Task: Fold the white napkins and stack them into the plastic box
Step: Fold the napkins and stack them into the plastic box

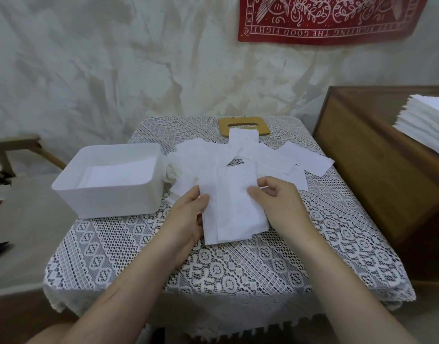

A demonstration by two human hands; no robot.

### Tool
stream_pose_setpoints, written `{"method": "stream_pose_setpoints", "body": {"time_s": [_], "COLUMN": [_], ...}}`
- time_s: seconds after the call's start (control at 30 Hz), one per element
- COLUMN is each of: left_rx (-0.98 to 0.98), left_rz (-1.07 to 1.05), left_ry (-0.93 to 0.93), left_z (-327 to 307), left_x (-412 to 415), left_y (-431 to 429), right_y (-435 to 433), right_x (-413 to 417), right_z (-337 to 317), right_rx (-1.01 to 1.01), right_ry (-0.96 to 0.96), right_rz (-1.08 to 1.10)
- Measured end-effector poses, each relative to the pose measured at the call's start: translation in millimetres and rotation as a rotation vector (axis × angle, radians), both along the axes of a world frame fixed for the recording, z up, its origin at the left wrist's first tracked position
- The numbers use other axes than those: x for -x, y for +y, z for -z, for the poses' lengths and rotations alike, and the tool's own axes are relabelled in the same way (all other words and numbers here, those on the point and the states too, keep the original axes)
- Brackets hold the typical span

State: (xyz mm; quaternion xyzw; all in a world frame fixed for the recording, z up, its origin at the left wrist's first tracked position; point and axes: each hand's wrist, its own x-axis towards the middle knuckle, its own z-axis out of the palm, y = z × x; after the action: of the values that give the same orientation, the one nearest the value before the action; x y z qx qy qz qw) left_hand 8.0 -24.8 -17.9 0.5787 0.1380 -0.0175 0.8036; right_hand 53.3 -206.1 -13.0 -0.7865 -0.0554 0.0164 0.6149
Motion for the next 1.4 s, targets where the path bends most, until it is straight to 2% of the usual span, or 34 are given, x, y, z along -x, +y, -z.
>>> {"method": "stream_pose_setpoints", "body": {"time_s": [0.2,0.37,0.43,0.77,1.03,1.3,1.4], "left_rx": [0.03,0.022,0.026,0.018,0.055,0.133,0.103], "left_rz": [-0.011,0.001,-0.002,0.025,-0.007,-0.045,-0.014], "left_ry": [-0.001,-0.003,-0.006,-0.021,-0.025,-0.014,-0.024], "left_z": [-1,0,-1,-4,-3,-1,-2], "left_x": [-1,0,0,2,1,1,3], "left_y": [0,0,0,0,-2,-2,-1], "right_y": [2,0,-2,3,14,18,18], "right_x": [3,-3,-5,3,6,7,6], "right_z": [-1,4,6,-3,2,2,4], "right_rx": [-0.098,0.165,0.199,-0.122,-0.14,-0.072,-0.042], "right_ry": [0.051,0.026,0.009,0.015,0.059,0.028,0.02], "right_rz": [-0.052,0.054,0.073,-0.043,-0.019,-0.011,-0.013]}}
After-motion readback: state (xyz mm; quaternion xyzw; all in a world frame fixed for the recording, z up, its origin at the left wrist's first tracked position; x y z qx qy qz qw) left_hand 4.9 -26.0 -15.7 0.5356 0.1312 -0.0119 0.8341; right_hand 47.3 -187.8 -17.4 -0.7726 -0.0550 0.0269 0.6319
